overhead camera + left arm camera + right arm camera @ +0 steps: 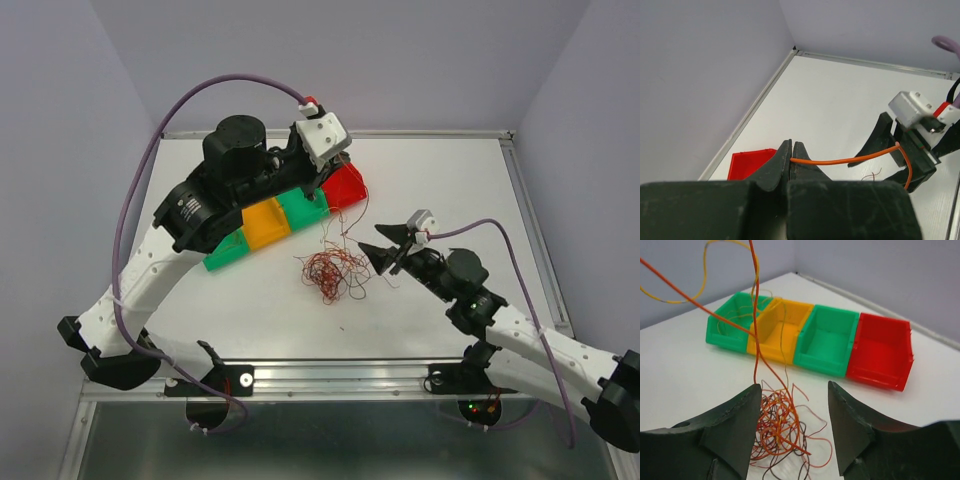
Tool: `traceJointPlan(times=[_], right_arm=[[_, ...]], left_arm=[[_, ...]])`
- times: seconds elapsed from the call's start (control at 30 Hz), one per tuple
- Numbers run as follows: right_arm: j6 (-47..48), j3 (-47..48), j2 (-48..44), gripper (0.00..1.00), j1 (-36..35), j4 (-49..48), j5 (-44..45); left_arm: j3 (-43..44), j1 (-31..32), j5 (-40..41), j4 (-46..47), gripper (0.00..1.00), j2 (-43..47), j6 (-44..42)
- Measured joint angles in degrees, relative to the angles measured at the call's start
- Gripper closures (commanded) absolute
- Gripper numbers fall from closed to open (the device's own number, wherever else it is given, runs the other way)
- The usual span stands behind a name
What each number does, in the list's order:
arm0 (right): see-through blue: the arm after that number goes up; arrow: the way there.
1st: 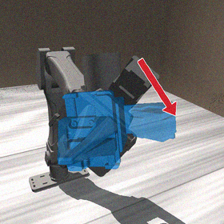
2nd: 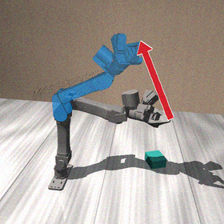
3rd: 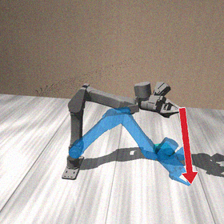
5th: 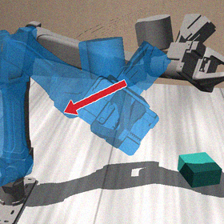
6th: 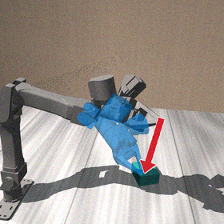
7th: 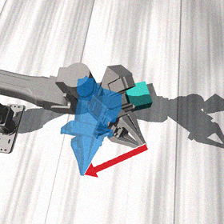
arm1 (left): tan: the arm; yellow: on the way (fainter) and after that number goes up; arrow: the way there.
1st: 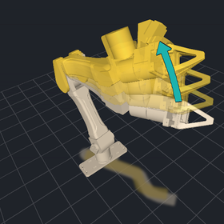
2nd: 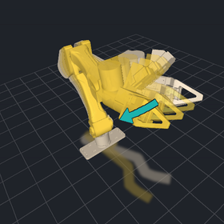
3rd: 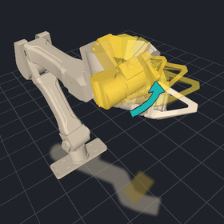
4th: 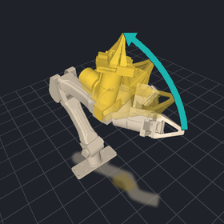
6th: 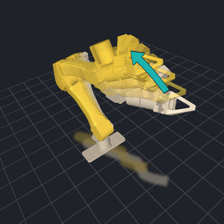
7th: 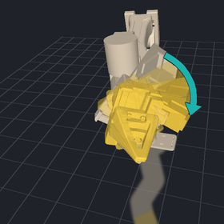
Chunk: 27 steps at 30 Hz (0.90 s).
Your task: Untangle the cables
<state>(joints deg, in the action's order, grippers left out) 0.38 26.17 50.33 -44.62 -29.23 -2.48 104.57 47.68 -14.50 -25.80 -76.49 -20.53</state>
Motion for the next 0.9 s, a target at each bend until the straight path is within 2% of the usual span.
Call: traceJointPlan(times=[0.2, 0.4, 0.53, 0.9], right_arm=[[5.03, 2.8, -3.23, 0.38, 0.0, -1.27, -0.04], [10.64, 12.02, 4.9, 0.36, 0.0, 0.79, -5.92], [14.03, 14.25, 8.44, 0.36, 0.46, 2.97, -10.19], [15.28, 14.84, 12.57, 0.31, 12.7, 5.22, -33.53]], left_arm=[[0.0, 0.22, -1.99, -2.27, 1.0, 2.25, -1.05], [0.09, 0.26, -6.01, -5.66, 1.0, 2.97, -2.91], [0.55, 0.33, -8.37, -8.87, 1.0, 3.04, -4.2], [2.62, 0.37, -12.68, -13.05, 1.0, 6.75, -6.14]])
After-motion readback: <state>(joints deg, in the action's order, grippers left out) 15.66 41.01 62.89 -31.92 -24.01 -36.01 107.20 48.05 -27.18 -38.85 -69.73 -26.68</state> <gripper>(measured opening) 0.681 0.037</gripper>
